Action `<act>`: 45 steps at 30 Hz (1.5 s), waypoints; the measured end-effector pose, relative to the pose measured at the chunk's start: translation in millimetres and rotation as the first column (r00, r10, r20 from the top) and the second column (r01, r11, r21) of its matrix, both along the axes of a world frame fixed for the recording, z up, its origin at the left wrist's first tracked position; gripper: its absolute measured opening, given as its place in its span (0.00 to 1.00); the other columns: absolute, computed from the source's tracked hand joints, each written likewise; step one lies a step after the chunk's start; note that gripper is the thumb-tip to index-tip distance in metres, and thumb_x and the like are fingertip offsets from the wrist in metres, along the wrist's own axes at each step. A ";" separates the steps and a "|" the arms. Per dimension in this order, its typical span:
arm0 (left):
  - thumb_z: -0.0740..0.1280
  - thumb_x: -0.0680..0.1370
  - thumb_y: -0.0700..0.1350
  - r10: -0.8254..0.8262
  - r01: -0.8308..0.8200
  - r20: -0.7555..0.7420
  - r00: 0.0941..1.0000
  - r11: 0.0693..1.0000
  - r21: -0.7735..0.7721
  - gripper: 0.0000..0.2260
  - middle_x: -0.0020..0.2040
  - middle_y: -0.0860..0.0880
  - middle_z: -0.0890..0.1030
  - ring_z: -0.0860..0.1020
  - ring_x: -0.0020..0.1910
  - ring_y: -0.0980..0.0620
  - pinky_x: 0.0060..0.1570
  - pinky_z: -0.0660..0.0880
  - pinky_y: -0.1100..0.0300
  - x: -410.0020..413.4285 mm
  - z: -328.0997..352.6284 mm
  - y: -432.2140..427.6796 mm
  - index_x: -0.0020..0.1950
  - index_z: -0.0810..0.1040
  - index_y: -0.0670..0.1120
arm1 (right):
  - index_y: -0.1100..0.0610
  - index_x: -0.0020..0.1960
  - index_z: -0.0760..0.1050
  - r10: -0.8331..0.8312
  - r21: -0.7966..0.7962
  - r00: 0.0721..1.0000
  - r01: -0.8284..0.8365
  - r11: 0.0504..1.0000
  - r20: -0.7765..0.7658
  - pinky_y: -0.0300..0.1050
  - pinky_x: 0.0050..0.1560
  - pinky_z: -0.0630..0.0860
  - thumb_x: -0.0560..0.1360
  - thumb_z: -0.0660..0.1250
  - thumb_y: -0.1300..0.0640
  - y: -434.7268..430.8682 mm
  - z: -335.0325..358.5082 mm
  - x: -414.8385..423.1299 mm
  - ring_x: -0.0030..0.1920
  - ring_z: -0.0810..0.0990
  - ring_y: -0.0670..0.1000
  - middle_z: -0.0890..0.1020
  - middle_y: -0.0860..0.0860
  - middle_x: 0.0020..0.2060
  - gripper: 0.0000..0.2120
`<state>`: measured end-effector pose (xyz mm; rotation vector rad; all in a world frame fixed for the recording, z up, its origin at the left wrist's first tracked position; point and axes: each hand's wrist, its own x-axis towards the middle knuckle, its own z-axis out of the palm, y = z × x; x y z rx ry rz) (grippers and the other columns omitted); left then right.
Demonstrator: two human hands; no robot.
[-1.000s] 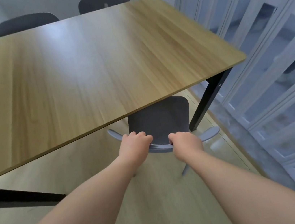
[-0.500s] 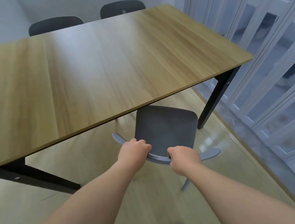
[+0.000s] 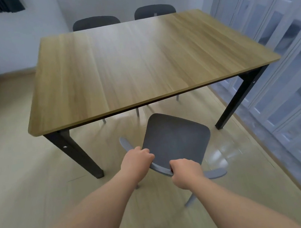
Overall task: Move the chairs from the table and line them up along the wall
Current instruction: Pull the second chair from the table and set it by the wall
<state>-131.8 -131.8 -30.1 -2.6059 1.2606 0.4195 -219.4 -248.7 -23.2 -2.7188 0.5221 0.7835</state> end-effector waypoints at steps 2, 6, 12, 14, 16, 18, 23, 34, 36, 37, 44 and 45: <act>0.59 0.79 0.35 0.013 -0.013 0.001 1.000 1.000 -0.010 0.12 0.58 0.44 0.77 0.75 0.58 0.43 0.49 0.71 0.54 -9.6 -0.8 9.3 0.59 0.75 0.43 | 0.54 0.49 0.69 0.030 0.002 1.000 -0.030 1.000 -0.008 0.46 0.43 0.66 0.76 0.56 0.62 7.2 -0.4 -7.1 0.44 0.69 0.56 0.79 0.55 0.52 0.06; 0.58 0.79 0.36 0.053 -0.053 0.018 0.998 0.999 0.002 0.12 0.58 0.44 0.77 0.75 0.58 0.42 0.51 0.72 0.53 -38.8 0.2 22.9 0.59 0.75 0.43 | 0.56 0.55 0.73 0.105 -0.026 0.994 -0.105 0.994 -0.006 0.46 0.44 0.66 0.76 0.56 0.62 14.3 -0.6 -27.8 0.50 0.76 0.59 0.79 0.56 0.55 0.11; 0.59 0.79 0.36 0.082 -0.083 0.032 0.996 0.996 0.017 0.11 0.58 0.46 0.77 0.75 0.58 0.44 0.45 0.70 0.54 -83.4 3.6 42.9 0.59 0.75 0.45 | 0.57 0.57 0.74 0.167 -0.045 0.986 -0.167 0.985 0.002 0.46 0.45 0.68 0.76 0.57 0.63 25.2 -0.9 -62.5 0.56 0.78 0.59 0.80 0.56 0.55 0.12; 0.58 0.80 0.36 0.100 -0.101 0.032 0.994 0.995 0.013 0.11 0.58 0.46 0.77 0.74 0.58 0.44 0.49 0.73 0.54 -96.4 4.3 52.5 0.59 0.75 0.45 | 0.57 0.57 0.74 0.182 -0.040 0.983 -0.182 0.983 0.002 0.47 0.46 0.69 0.76 0.57 0.63 34.4 -1.1 -73.9 0.57 0.78 0.60 0.80 0.57 0.56 0.12; 0.58 0.80 0.36 0.110 -0.110 0.031 0.993 0.994 0.015 0.12 0.59 0.46 0.77 0.74 0.58 0.44 0.50 0.73 0.54 -106.4 3.4 64.6 0.60 0.75 0.45 | 0.57 0.57 0.74 0.200 -0.045 0.980 -0.201 0.979 -0.006 0.46 0.47 0.70 0.76 0.57 0.63 46.9 -2.1 -83.7 0.57 0.78 0.59 0.80 0.56 0.56 0.12; 0.58 0.80 0.36 0.106 -0.106 0.027 0.994 0.994 0.009 0.12 0.59 0.46 0.77 0.75 0.58 0.45 0.50 0.73 0.54 -112.7 3.0 82.5 0.60 0.75 0.45 | 0.57 0.57 0.74 0.206 -0.050 0.979 -0.206 0.977 -0.007 0.45 0.46 0.69 0.76 0.57 0.63 65.4 -2.3 -91.8 0.57 0.78 0.59 0.80 0.56 0.56 0.13; 0.58 0.80 0.37 0.069 -0.068 0.012 0.998 0.998 -0.016 0.12 0.59 0.46 0.77 0.75 0.58 0.44 0.50 0.73 0.54 -113.6 -0.7 112.6 0.61 0.75 0.46 | 0.56 0.57 0.74 0.120 -0.080 0.993 -0.120 0.990 0.001 0.45 0.46 0.69 0.76 0.57 0.63 97.8 -4.9 -102.0 0.57 0.78 0.59 0.80 0.56 0.55 0.13; 0.59 0.79 0.38 -0.292 0.293 0.018 0.956 0.955 -0.052 0.10 0.57 0.47 0.78 0.75 0.58 0.45 0.42 0.67 0.56 -98.0 -4.9 189.6 0.57 0.77 0.47 | 0.56 0.57 0.76 -0.231 -0.114 0.973 0.228 0.967 -0.008 0.49 0.53 0.75 0.75 0.57 0.64 204.4 0.8 -125.9 0.58 0.78 0.60 0.80 0.57 0.57 0.14; 0.59 0.79 0.37 -0.340 0.341 0.013 0.940 0.940 -0.036 0.11 0.57 0.47 0.78 0.75 0.59 0.45 0.42 0.66 0.57 -100.2 -5.6 205.9 0.57 0.77 0.46 | 0.56 0.57 0.76 -0.270 -0.106 0.963 0.267 0.958 -0.017 0.49 0.52 0.75 0.75 0.57 0.63 226.2 -1.5 -133.6 0.58 0.79 0.60 0.81 0.57 0.57 0.14; 0.59 0.79 0.37 -0.360 0.360 0.011 0.933 0.932 -0.030 0.11 0.57 0.47 0.78 0.75 0.59 0.45 0.42 0.66 0.57 -101.5 -6.1 213.6 0.57 0.77 0.46 | 0.56 0.57 0.76 -0.283 -0.102 0.959 0.279 0.955 -0.024 0.48 0.53 0.74 0.76 0.57 0.63 237.0 -2.1 -137.5 0.58 0.79 0.60 0.81 0.57 0.57 0.14; 0.59 0.79 0.38 -0.423 0.424 0.017 0.906 0.906 -0.017 0.11 0.57 0.48 0.78 0.75 0.58 0.45 0.42 0.67 0.56 -130.1 -7.4 276.9 0.58 0.77 0.47 | 0.55 0.60 0.76 -0.334 -0.076 0.941 0.330 0.941 -0.049 0.48 0.55 0.74 0.76 0.56 0.64 309.4 -0.7 -176.7 0.60 0.78 0.60 0.80 0.57 0.59 0.16; 0.59 0.79 0.38 -0.419 0.419 0.014 0.908 0.908 -0.020 0.11 0.57 0.48 0.78 0.75 0.58 0.45 0.42 0.67 0.56 -138.0 -7.0 287.7 0.57 0.77 0.47 | 0.55 0.61 0.76 -0.345 -0.067 0.938 0.342 0.937 -0.034 0.48 0.55 0.74 0.76 0.56 0.64 319.5 -0.3 -185.3 0.60 0.78 0.60 0.80 0.57 0.59 0.17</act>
